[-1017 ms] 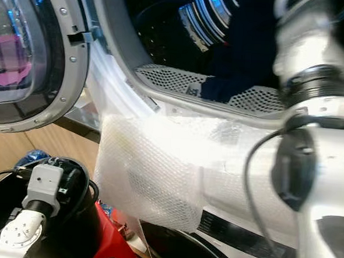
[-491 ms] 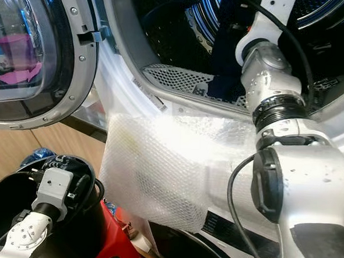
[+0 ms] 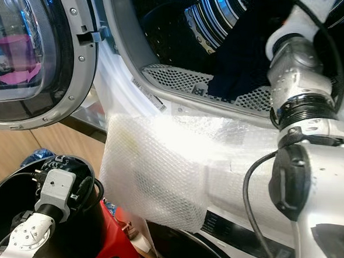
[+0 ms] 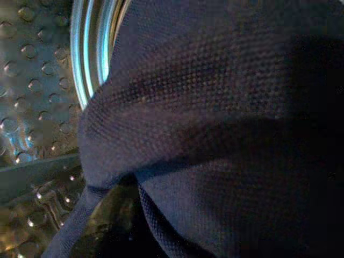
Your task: Clothes washing
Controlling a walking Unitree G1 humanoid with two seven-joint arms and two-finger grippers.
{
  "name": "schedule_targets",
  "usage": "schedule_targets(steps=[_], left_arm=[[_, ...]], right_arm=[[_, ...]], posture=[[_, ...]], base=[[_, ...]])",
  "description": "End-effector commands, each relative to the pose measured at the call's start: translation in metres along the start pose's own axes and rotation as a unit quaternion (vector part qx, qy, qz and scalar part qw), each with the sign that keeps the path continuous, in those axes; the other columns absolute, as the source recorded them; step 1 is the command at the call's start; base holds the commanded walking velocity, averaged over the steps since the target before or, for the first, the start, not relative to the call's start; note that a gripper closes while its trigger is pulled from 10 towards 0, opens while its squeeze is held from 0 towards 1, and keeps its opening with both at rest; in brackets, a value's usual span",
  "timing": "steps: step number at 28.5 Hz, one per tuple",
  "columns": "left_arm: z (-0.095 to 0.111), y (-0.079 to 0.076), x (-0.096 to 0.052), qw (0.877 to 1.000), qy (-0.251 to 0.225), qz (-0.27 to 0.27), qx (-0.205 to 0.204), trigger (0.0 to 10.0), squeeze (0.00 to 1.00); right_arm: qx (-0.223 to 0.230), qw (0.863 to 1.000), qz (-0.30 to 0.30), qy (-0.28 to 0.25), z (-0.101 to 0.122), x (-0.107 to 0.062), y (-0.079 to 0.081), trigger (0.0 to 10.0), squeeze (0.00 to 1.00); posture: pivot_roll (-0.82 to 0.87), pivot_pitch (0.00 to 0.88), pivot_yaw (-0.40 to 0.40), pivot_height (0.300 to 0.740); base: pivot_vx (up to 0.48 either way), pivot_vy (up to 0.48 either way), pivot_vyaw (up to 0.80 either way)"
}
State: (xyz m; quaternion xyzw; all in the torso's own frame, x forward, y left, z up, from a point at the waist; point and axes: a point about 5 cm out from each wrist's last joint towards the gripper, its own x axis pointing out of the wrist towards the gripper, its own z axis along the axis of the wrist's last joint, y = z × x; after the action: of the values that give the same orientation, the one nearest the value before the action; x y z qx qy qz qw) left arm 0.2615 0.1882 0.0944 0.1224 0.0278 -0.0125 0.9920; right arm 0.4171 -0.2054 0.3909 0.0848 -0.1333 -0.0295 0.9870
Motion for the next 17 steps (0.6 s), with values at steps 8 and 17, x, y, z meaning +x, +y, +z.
schedule_targets(steps=[8,17], left_arm=[[-0.003,0.003,-0.003,1.000,0.013,0.006,0.000,10.0,0.00],[-0.001,0.003,-0.005,1.000,0.011,0.013,-0.005,10.0,0.00]], right_arm=[[-0.058,0.994,0.092,-0.008,0.006,0.000,0.018,10.0,1.00],[-0.098,0.974,-0.087,-0.186,0.074,-0.009,-0.011,10.0,1.00]], posture=[[0.04,0.000,0.113,0.740],[0.04,0.000,0.112,0.740]], base=[[0.000,0.000,0.00],[0.000,0.000,0.00]])
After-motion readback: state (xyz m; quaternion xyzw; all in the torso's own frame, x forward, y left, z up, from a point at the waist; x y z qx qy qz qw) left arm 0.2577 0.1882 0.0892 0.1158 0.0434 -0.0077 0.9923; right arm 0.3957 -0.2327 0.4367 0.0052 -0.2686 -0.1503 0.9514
